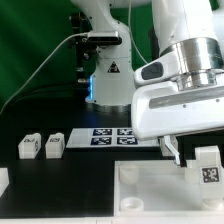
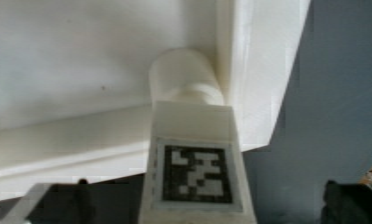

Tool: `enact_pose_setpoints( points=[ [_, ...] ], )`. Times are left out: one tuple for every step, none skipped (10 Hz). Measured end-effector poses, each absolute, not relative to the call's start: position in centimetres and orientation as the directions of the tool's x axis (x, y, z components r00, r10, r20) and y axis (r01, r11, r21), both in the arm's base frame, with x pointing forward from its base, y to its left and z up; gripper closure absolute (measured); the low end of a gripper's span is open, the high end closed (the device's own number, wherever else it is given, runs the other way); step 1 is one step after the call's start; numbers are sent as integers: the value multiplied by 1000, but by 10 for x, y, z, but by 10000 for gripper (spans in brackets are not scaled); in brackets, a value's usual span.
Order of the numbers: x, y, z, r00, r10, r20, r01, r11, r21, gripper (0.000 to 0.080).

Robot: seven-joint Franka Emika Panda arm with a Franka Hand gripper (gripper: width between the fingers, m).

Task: Assemble one leg

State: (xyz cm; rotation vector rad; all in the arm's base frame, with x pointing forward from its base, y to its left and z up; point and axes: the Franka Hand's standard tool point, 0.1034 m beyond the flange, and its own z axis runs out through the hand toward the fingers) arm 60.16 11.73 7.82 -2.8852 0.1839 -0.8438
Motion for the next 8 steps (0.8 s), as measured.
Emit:
enact_pose_setpoints(
  points=[
    [602,117,78,836,-153,526,-80,-984,-158,150],
    [602,117,78,839,-153,522,-81,-984,-159,150],
    [603,116,85,864,-158,479,-85,-982,-171,150],
    [606,113,97,888,-163,431,-90,-979,-185,150],
    [612,110,101,894,-171,414,-97,-976,-193,150],
    [613,111,96,922,-171,349,-103,-974,-204,150],
    [612,113,95,961,-162,224,-112,-969,-221,150],
    [615,115,98,981,-159,107,-130,-962,-240,150]
  ],
)
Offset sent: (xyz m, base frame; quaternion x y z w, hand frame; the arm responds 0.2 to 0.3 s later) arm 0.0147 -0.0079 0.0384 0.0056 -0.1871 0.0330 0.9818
